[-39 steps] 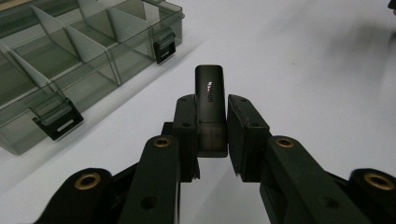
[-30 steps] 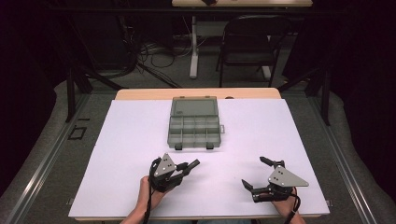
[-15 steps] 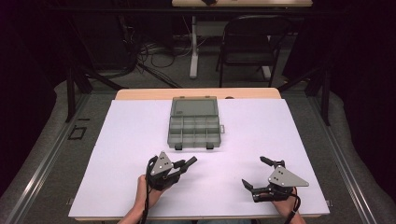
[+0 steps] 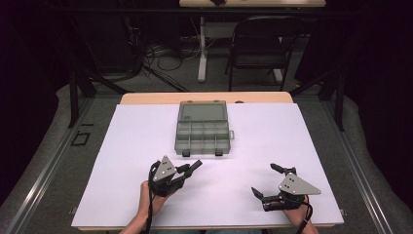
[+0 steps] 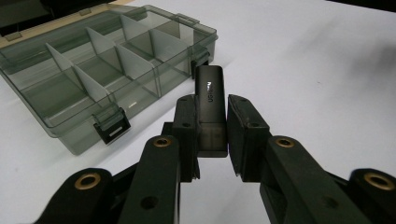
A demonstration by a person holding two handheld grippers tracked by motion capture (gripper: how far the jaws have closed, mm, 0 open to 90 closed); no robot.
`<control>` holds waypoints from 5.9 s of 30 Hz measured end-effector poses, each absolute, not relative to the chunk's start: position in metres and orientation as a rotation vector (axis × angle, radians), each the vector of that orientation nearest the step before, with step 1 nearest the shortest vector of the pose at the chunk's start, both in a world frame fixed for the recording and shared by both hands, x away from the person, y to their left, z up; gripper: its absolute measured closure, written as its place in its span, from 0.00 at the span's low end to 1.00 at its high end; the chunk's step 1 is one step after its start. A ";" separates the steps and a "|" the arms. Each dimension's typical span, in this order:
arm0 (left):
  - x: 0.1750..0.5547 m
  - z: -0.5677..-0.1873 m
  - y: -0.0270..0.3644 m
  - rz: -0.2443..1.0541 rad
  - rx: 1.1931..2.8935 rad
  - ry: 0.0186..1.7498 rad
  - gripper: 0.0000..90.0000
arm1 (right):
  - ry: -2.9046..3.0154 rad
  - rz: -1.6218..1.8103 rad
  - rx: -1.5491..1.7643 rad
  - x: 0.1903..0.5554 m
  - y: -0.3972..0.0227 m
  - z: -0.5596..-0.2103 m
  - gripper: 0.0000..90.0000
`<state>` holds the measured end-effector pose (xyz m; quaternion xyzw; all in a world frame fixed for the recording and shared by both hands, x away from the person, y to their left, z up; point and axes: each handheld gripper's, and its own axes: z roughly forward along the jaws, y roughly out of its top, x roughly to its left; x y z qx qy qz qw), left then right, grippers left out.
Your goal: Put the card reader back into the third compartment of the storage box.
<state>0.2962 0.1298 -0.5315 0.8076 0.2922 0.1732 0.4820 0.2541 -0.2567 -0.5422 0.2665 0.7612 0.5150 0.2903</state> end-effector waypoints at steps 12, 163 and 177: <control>0.298 -0.530 0.135 0.438 1.947 0.728 0.82 | 2.039 1.369 0.712 0.254 -0.256 -0.543 0.01; 0.449 -0.511 0.070 0.530 1.877 0.901 0.82 | 2.065 1.364 0.752 0.257 -0.258 -0.545 0.00; 0.453 -0.517 0.060 0.526 1.892 0.941 0.82 | 2.060 1.368 0.752 0.257 -0.258 -0.544 0.00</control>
